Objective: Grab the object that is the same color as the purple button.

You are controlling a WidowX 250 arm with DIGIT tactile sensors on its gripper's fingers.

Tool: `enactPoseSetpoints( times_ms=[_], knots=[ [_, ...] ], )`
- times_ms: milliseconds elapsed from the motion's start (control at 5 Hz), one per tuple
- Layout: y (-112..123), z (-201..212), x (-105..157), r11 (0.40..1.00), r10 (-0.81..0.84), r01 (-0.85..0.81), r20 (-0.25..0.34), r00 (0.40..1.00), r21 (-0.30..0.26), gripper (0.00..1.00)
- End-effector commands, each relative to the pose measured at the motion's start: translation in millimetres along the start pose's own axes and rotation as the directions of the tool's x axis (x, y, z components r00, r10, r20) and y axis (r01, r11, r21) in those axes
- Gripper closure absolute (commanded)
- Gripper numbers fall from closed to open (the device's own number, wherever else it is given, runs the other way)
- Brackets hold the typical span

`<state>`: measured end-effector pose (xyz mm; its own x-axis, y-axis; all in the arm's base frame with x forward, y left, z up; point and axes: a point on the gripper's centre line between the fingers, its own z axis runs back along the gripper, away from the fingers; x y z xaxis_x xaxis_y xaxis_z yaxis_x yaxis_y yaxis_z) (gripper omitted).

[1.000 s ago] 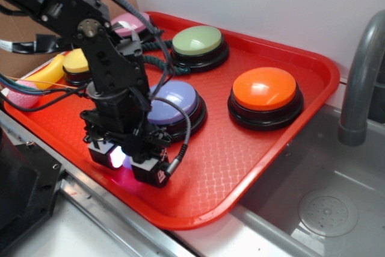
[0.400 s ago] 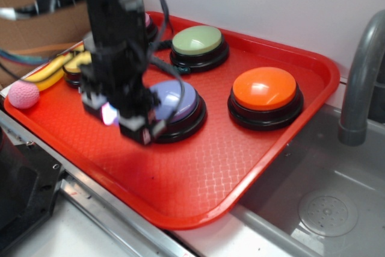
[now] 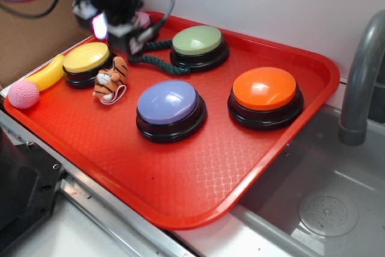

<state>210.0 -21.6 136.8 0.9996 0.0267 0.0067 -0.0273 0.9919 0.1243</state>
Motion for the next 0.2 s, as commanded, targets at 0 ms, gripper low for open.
enactPoseSetpoints(
  times_ms=[0],
  knots=[
    [18.7,42.3,31.9,0.98,-0.196,0.196,0.034,0.98,0.02,1.0]
  ],
)
